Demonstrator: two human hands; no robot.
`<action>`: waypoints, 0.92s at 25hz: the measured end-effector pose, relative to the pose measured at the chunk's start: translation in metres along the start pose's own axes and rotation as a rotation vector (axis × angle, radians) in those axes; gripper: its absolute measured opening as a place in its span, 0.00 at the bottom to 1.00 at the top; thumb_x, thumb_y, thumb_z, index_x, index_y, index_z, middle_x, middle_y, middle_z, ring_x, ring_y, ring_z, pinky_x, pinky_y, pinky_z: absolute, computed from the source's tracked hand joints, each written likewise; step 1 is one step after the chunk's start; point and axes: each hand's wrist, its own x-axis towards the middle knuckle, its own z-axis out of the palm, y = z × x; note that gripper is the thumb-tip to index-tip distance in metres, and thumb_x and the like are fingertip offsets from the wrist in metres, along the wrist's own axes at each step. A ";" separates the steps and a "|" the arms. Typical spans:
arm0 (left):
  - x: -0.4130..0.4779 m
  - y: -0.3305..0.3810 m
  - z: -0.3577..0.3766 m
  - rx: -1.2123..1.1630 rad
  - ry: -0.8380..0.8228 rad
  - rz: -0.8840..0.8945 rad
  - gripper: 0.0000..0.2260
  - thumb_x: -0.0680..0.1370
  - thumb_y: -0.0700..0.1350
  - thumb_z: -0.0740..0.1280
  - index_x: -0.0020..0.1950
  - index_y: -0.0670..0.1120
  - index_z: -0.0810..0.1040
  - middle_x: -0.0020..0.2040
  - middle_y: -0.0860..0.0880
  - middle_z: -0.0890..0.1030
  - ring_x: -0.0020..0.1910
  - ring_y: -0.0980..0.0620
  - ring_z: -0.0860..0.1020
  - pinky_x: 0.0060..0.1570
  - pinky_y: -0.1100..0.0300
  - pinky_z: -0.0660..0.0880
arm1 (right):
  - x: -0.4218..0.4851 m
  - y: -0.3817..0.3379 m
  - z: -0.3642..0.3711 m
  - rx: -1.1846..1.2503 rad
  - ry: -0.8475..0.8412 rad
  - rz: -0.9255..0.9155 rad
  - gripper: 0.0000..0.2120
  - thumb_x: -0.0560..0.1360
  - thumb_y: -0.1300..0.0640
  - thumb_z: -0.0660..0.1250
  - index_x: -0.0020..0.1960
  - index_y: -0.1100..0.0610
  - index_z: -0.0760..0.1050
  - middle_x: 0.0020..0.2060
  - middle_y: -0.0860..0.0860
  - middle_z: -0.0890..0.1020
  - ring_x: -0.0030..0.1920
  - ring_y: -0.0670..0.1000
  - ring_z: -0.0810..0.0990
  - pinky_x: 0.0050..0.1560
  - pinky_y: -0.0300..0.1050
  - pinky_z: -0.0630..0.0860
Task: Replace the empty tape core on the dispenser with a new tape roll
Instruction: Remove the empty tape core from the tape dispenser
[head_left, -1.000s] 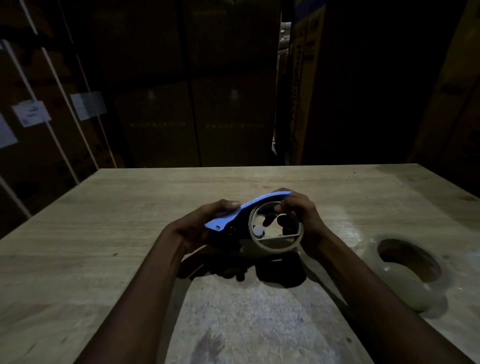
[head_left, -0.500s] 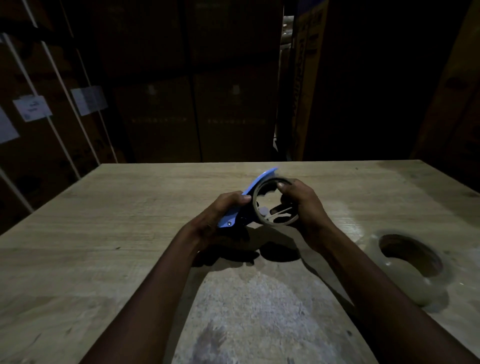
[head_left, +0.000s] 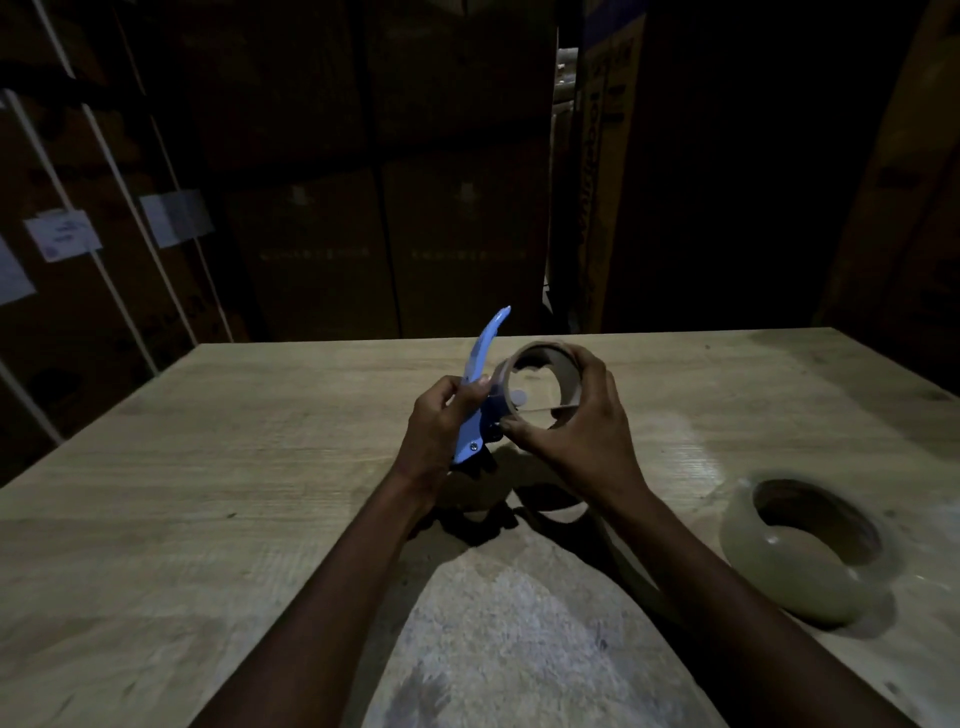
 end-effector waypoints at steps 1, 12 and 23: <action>-0.001 0.000 0.002 0.040 0.008 0.023 0.26 0.63 0.65 0.68 0.46 0.44 0.77 0.53 0.31 0.80 0.46 0.34 0.79 0.49 0.43 0.76 | 0.000 0.001 0.001 -0.042 0.029 -0.032 0.43 0.60 0.46 0.78 0.69 0.52 0.62 0.65 0.52 0.70 0.62 0.49 0.71 0.53 0.32 0.70; 0.007 -0.013 -0.002 0.300 0.268 0.056 0.21 0.71 0.62 0.67 0.53 0.47 0.75 0.46 0.47 0.80 0.43 0.48 0.80 0.43 0.51 0.78 | 0.003 0.000 -0.006 0.207 0.103 0.021 0.39 0.61 0.56 0.79 0.66 0.50 0.63 0.62 0.51 0.73 0.60 0.50 0.74 0.56 0.50 0.78; 0.013 -0.017 -0.017 -0.072 0.426 -0.162 0.32 0.60 0.69 0.66 0.48 0.45 0.80 0.51 0.40 0.83 0.52 0.39 0.81 0.54 0.42 0.76 | -0.001 -0.013 -0.020 1.158 -0.222 0.788 0.38 0.72 0.30 0.46 0.58 0.58 0.76 0.49 0.61 0.85 0.42 0.55 0.76 0.38 0.46 0.67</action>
